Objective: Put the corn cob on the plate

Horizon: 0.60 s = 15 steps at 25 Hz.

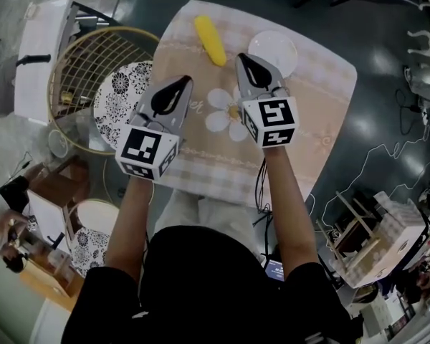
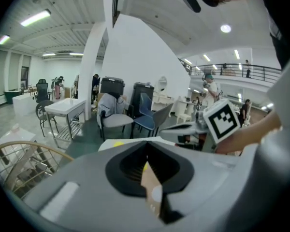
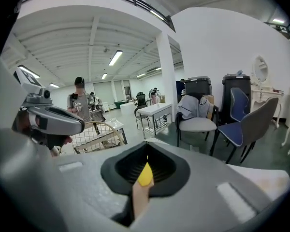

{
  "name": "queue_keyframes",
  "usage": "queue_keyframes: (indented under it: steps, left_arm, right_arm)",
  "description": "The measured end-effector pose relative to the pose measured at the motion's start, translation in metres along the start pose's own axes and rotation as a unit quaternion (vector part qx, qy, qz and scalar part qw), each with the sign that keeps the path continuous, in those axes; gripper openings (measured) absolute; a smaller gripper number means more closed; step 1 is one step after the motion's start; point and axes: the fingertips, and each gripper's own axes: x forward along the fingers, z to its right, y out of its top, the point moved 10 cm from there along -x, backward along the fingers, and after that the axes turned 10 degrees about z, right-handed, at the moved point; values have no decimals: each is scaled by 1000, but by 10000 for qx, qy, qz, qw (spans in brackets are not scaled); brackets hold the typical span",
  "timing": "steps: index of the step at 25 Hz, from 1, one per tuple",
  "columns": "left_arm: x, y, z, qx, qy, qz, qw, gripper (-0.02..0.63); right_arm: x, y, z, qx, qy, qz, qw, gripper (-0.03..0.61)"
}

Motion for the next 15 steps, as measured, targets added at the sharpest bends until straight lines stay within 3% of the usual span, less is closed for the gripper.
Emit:
queue_keyframes:
  steps: [8,15]
  left_arm:
    - [-6,-14,-6,-33,170,-147,9997,3]
    - [-11,-23,-9,4,287,-251,9993,3]
  right_arm:
    - [41,-23,-2,-55,106,-135,9998,2]
    - [69,-42,-3,-49,114,-340,9993,89]
